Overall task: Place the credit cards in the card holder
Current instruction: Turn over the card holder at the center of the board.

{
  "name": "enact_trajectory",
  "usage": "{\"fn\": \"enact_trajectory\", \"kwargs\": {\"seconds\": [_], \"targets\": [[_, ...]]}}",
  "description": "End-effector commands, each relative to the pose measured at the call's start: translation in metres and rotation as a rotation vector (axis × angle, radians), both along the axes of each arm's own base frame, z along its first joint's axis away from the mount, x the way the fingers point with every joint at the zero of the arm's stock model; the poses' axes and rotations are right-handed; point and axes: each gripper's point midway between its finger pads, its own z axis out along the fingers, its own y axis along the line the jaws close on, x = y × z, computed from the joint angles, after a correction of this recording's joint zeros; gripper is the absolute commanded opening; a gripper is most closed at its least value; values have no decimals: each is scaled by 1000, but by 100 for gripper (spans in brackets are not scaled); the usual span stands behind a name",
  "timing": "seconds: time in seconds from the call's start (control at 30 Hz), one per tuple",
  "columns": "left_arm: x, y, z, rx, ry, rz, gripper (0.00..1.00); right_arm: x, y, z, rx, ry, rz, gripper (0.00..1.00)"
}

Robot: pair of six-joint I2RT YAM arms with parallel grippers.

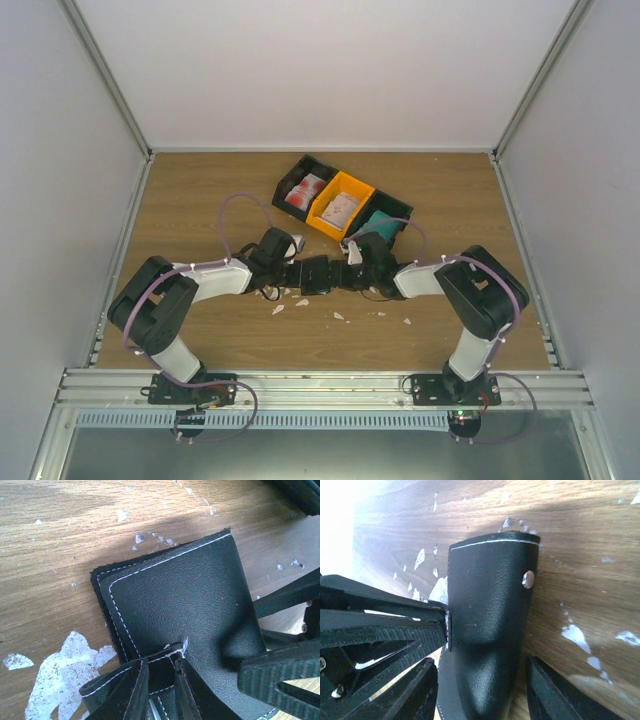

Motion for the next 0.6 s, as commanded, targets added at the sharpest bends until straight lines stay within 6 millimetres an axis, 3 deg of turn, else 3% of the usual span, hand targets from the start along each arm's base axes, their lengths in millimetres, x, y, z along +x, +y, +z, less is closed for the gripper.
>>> {"fn": "enact_trajectory", "kwargs": {"seconds": [0.0,0.13,0.3,0.4,0.57], "targets": [[-10,17,-27,94,37,9,18,-6,13,4,115,0,64,46],[-9,19,-28,85,28,9,16,-4,22,14,196,-37,92,36],[-9,16,-23,49,16,-5,16,0,25,18,216,-60,89,15],[-4,4,2,-5,-9,-31,23,4,23,19,177,-73,84,2],[16,-8,71,-92,-146,-21,32,11,10,32,30,-119,70,0]]}}
